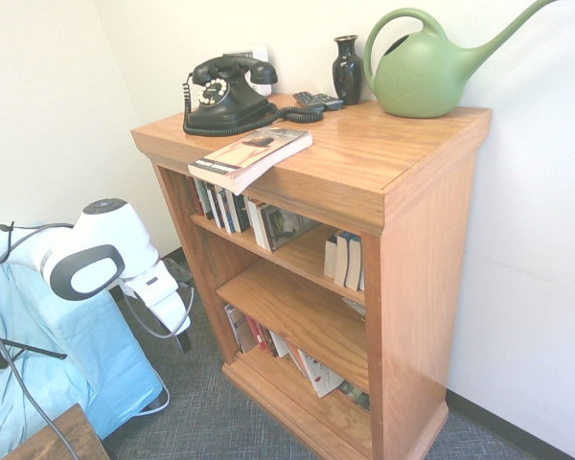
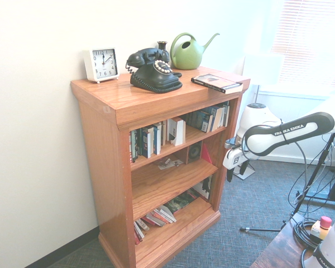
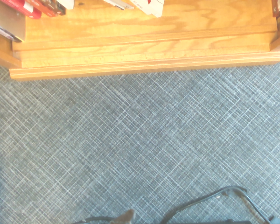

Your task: Organize the shelf

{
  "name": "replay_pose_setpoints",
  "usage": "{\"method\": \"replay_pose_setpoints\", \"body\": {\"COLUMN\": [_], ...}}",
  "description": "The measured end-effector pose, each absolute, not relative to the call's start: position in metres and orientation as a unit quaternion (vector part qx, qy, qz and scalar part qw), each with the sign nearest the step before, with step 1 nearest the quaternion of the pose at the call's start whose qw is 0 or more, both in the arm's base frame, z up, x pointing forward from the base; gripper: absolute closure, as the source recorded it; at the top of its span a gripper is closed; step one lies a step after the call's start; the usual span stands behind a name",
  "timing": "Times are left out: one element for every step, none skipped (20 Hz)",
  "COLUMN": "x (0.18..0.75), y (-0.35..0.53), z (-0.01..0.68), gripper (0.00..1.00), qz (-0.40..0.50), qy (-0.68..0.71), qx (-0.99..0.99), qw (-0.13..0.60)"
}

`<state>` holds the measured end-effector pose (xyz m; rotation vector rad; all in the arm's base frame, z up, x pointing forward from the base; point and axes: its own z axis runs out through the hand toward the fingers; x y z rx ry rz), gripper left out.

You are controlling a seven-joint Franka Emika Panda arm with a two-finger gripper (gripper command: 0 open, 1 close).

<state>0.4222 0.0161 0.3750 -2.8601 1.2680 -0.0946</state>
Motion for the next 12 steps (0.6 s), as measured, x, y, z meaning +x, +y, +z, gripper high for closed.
{"method": "replay_pose_setpoints", "body": {"x": [0.423, 0.423, 0.424, 0.425, 0.428, 0.43, 0.433, 0.435, 0.437, 0.438, 0.439, 0.44], "y": [0.016, 0.016, 0.015, 0.013, 0.009, 0.005, 0.0, -0.004, -0.008, -0.012, -0.013, -0.014], "z": [0.375, 0.375, 0.376, 0.378, 0.383, 0.389, 0.396, 0.405, 0.415, 0.426, 0.438, 0.45], "gripper": [0.0, 0.0, 0.0, 0.0, 0.0, 0.0, 0.0, 0.0, 0.0, 0.0, 0.0, 0.0], "qz": [-0.03, -0.031, -0.035, -0.044, -0.058, -0.075, -0.094, -0.113, -0.132, -0.15, -0.165, -0.18], "qy": [0.405, 0.404, 0.4, 0.392, 0.385, 0.377, 0.369, 0.361, 0.352, 0.342, 0.334, 0.324], "qx": [-0.914, -0.914, -0.916, -0.919, -0.921, -0.922, -0.922, -0.921, -0.92, -0.918, -0.915, -0.911], "qw": [0.006, 0.004, -0.002, -0.014, -0.031, -0.051, -0.072, -0.092, -0.113, -0.134, -0.156, -0.18]}}
